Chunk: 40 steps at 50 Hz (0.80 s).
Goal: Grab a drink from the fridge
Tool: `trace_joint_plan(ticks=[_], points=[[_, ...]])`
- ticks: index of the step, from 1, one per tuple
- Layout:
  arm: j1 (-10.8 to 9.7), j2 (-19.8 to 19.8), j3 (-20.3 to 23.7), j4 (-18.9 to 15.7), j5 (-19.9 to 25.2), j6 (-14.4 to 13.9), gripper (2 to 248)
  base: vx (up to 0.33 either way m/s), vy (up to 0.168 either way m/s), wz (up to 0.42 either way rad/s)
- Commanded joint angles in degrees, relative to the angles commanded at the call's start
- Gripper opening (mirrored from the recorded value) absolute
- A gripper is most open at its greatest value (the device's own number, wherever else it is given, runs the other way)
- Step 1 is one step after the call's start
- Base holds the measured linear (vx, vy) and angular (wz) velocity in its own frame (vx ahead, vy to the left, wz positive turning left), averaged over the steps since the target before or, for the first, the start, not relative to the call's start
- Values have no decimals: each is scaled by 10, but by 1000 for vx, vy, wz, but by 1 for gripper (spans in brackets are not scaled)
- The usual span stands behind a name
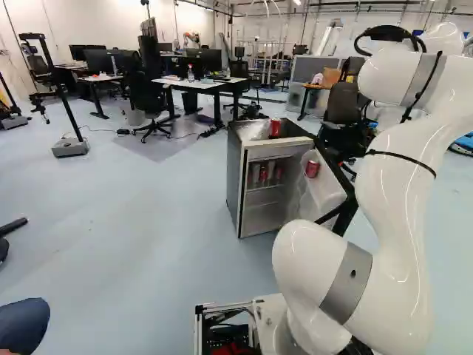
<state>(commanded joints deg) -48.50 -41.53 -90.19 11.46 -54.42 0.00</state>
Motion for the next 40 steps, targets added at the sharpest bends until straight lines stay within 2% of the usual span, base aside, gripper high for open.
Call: trace_joint_plan(ticks=[13,40], points=[[8,7,13,0,-20,0,247,0,0,0],[25,23,40,0,-13,0,247,0,0,0]])
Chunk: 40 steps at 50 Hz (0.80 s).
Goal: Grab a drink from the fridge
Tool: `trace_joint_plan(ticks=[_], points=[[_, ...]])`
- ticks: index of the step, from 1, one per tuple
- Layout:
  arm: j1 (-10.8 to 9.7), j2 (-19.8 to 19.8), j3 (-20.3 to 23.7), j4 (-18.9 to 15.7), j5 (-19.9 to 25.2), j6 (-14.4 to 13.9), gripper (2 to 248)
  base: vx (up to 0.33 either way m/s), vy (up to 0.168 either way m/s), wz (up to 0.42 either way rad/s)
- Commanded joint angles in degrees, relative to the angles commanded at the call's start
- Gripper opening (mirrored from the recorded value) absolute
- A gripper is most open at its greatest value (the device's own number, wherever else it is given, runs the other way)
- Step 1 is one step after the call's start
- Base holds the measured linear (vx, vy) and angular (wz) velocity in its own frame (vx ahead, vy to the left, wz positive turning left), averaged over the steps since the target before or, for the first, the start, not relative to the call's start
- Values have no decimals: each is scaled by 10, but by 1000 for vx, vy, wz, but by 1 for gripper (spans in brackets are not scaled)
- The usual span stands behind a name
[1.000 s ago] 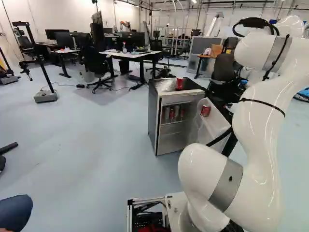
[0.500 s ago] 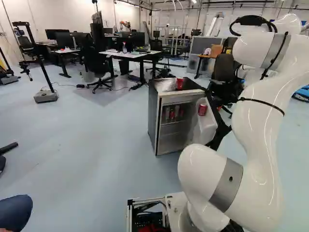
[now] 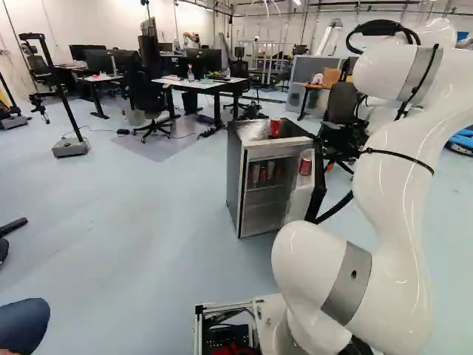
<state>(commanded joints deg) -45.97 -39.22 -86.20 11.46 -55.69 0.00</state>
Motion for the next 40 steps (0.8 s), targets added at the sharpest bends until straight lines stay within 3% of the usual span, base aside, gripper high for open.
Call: trace_joint_plan(ticks=[40], points=[[34,27,46,-4,33,0,247,0,0,0]])
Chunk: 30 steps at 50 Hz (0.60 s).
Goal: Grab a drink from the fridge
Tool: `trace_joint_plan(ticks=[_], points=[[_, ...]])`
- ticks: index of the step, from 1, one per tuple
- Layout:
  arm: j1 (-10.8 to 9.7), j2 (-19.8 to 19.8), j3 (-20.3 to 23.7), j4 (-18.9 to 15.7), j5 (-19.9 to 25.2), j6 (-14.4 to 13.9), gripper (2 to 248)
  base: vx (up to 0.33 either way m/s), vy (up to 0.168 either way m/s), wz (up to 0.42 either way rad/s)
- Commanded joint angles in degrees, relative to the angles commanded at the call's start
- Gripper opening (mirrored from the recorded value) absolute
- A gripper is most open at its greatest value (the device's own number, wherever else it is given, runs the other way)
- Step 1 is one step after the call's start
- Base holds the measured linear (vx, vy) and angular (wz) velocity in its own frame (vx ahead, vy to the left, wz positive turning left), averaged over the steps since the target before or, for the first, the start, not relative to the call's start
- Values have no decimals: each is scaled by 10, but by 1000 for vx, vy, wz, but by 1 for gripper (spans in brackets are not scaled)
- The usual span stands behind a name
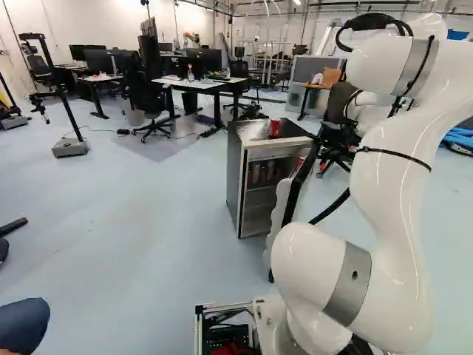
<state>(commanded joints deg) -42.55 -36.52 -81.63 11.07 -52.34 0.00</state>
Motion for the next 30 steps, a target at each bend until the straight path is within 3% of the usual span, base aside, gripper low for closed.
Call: trace_joint_plan(ticks=[30], points=[[35,24,40,-11,26,0,247,0,0,0]])
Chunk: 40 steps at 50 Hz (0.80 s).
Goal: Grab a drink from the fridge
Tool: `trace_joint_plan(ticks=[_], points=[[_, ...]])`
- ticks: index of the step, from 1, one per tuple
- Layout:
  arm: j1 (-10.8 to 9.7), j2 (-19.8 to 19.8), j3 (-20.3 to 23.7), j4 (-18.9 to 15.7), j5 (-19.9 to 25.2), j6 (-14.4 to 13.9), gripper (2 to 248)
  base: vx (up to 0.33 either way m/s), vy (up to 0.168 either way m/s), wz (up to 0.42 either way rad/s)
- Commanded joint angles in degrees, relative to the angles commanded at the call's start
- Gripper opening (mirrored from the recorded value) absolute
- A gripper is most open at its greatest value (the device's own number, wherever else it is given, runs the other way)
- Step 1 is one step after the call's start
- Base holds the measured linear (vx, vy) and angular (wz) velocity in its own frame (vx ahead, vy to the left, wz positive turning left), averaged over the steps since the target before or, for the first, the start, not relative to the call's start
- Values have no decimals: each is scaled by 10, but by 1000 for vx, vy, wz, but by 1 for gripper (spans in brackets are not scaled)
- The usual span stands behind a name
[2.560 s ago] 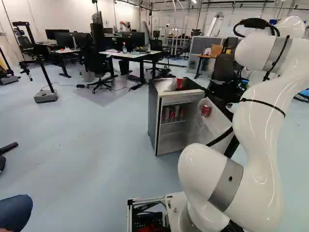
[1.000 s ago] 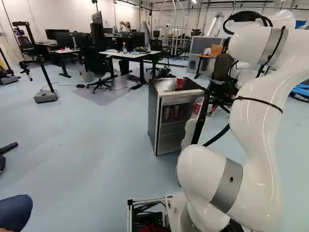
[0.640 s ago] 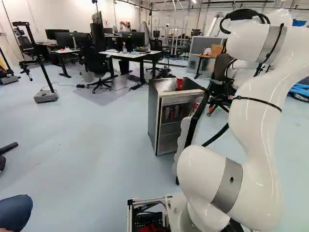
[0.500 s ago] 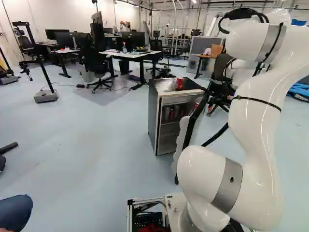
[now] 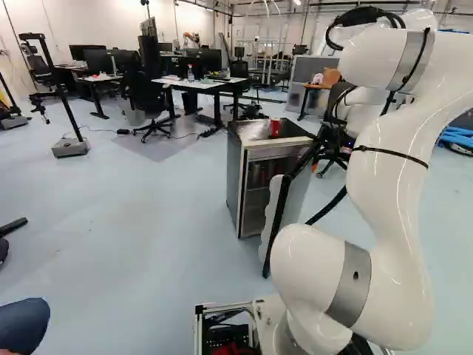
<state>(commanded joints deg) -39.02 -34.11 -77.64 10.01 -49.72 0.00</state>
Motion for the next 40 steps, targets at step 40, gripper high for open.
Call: trace_joint_plan(ticks=[40], points=[[52,30,48,-14,35,0,247,0,0,0]])
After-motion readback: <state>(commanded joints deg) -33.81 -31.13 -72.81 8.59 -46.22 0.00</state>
